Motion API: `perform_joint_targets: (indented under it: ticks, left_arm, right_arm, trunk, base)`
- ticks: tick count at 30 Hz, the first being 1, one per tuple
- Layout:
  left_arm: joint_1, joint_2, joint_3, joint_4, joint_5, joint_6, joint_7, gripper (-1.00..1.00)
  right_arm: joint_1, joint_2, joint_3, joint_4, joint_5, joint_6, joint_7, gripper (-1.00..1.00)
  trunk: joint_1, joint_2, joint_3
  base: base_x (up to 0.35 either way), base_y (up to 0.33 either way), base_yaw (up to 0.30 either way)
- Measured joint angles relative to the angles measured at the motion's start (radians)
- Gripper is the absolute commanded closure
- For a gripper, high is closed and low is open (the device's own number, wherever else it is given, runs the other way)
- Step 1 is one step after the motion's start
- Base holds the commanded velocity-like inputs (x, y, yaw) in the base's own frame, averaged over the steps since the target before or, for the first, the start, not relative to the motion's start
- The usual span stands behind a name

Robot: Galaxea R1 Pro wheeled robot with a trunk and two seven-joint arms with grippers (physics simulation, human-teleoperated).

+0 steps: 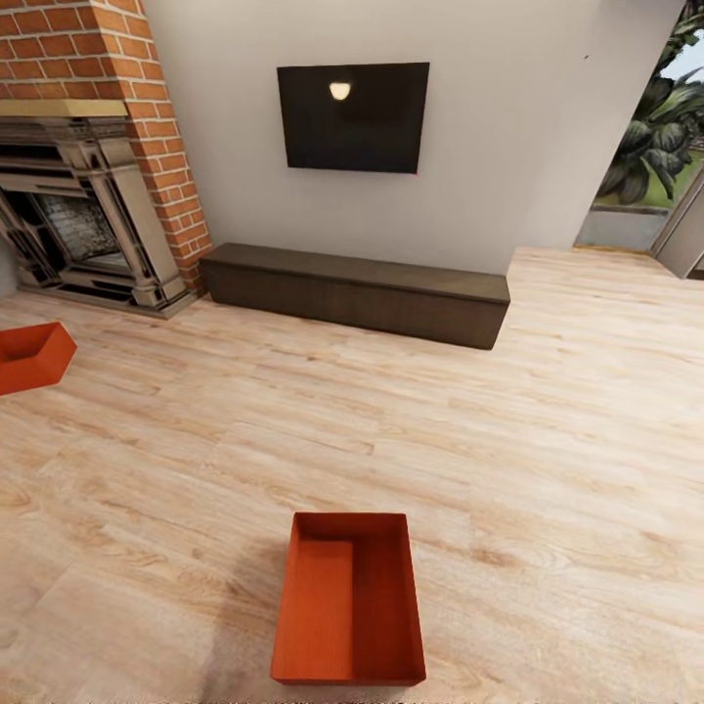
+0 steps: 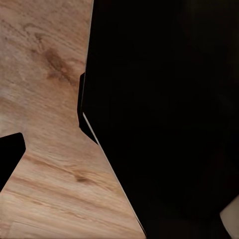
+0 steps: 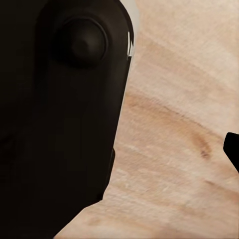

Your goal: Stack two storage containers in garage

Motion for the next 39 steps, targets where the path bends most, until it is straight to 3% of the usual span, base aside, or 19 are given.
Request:
perform_joint_targets:
  ticks: [39]
  left_arm:
    - [0.000, 0.001, -0.004, 0.005, -0.004, 0.002, -0.001, -1.00]
  right_arm:
    - [0.000, -0.001, 0.000, 0.000, -0.002, 0.000, 0.000, -1.00]
  trunk:
    - [0.000, 0.000, -0.062]
  base:
    - [0.000, 0.000, 0.000]
